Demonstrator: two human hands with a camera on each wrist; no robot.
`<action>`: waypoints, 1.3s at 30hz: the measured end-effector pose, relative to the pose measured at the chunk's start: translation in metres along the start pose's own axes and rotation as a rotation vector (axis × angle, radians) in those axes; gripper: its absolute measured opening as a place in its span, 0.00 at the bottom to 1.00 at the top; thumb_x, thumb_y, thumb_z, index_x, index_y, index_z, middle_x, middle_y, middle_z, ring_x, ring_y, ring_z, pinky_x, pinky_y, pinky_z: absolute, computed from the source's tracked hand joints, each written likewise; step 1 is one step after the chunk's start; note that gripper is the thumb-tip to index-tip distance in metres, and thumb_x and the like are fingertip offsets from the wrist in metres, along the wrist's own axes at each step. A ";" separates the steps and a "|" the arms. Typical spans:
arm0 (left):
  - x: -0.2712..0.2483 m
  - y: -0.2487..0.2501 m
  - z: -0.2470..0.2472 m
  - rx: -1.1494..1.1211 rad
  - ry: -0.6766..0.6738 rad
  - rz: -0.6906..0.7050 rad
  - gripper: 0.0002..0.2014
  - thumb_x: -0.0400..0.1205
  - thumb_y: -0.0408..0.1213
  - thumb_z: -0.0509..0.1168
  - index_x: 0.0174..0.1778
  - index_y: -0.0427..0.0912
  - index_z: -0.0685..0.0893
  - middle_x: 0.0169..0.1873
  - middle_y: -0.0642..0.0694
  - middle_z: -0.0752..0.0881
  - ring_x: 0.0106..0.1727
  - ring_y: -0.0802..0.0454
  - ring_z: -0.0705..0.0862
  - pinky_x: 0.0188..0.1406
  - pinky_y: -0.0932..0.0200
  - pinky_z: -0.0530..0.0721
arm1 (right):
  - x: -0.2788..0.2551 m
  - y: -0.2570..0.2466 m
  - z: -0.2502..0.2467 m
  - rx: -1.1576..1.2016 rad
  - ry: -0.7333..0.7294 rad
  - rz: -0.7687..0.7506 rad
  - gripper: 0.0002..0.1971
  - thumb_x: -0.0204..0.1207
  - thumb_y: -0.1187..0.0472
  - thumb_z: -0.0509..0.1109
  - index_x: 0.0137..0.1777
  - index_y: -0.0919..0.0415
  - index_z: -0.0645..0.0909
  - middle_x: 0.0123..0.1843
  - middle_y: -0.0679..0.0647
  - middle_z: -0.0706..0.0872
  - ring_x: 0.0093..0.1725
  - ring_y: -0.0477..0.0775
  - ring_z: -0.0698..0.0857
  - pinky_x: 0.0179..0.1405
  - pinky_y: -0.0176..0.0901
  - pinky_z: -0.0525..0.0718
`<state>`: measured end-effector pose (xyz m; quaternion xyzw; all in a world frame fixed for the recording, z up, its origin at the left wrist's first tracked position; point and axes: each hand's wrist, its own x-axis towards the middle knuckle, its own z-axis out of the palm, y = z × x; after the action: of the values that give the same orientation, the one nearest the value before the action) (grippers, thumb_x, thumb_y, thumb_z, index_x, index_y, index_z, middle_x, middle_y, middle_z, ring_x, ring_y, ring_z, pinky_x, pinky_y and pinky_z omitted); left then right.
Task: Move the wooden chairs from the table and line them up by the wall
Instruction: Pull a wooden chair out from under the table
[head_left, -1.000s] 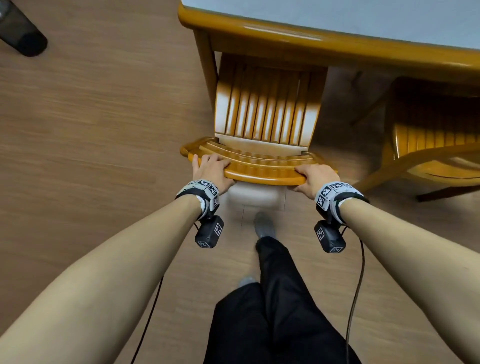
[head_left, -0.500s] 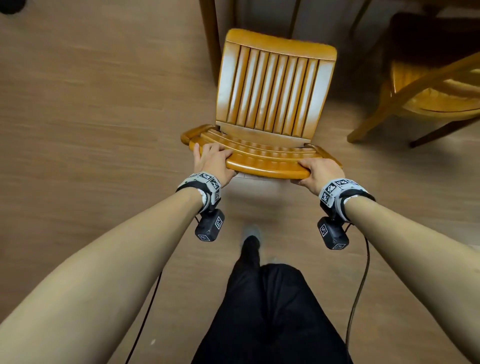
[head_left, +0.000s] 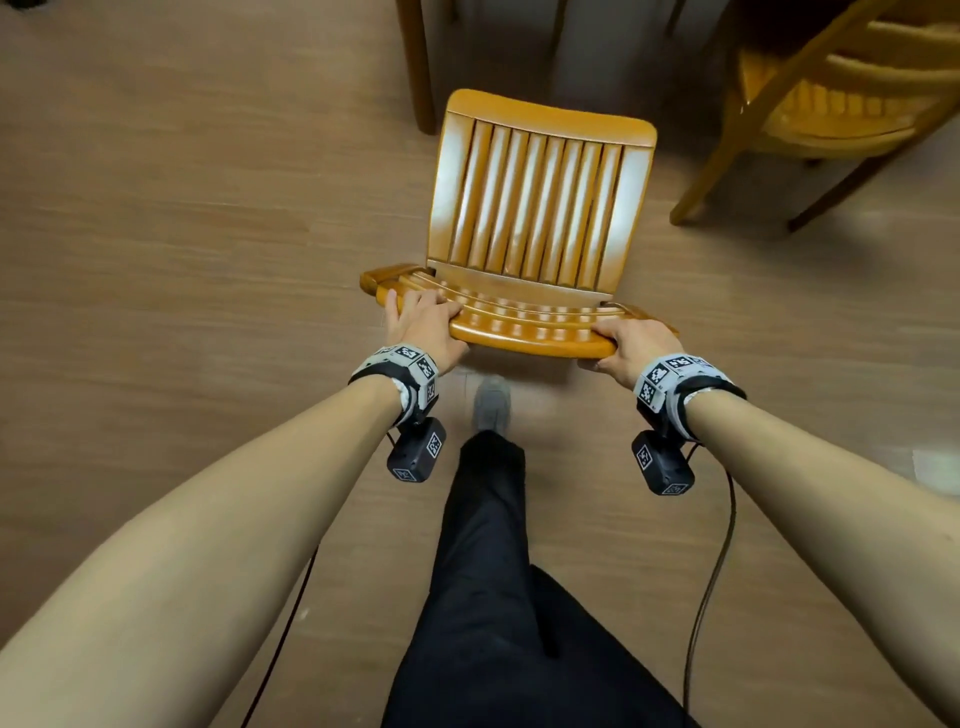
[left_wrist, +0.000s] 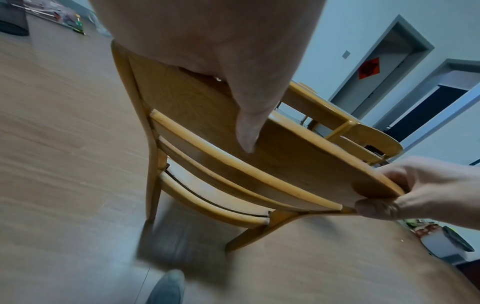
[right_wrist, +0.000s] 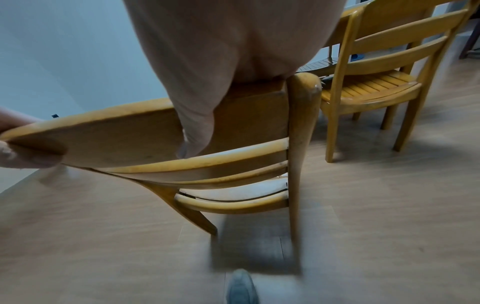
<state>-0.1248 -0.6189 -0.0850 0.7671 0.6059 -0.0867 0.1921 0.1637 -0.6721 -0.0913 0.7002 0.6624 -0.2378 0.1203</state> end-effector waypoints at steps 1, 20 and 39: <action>-0.020 0.003 0.007 0.002 -0.008 -0.002 0.30 0.76 0.57 0.70 0.75 0.56 0.79 0.71 0.48 0.77 0.75 0.42 0.68 0.81 0.36 0.43 | -0.017 0.000 0.011 0.005 -0.005 0.003 0.13 0.72 0.41 0.76 0.50 0.47 0.83 0.47 0.50 0.89 0.50 0.61 0.88 0.46 0.49 0.86; -0.245 -0.024 0.104 0.013 -0.072 0.084 0.31 0.78 0.58 0.69 0.77 0.53 0.75 0.78 0.47 0.72 0.81 0.43 0.63 0.82 0.35 0.43 | -0.235 -0.056 0.146 -0.007 -0.024 0.025 0.31 0.74 0.43 0.78 0.74 0.55 0.78 0.69 0.55 0.85 0.67 0.63 0.83 0.69 0.56 0.79; -0.329 0.028 0.108 0.009 -0.158 0.014 0.29 0.79 0.55 0.66 0.78 0.53 0.74 0.78 0.49 0.72 0.81 0.45 0.63 0.81 0.34 0.43 | -0.294 -0.014 0.165 -0.062 0.022 -0.100 0.14 0.74 0.47 0.78 0.54 0.50 0.82 0.59 0.51 0.89 0.60 0.58 0.85 0.63 0.53 0.77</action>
<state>-0.1692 -0.9622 -0.0580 0.7630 0.5830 -0.1484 0.2364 0.1187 -1.0065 -0.0863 0.6648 0.7047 -0.2153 0.1225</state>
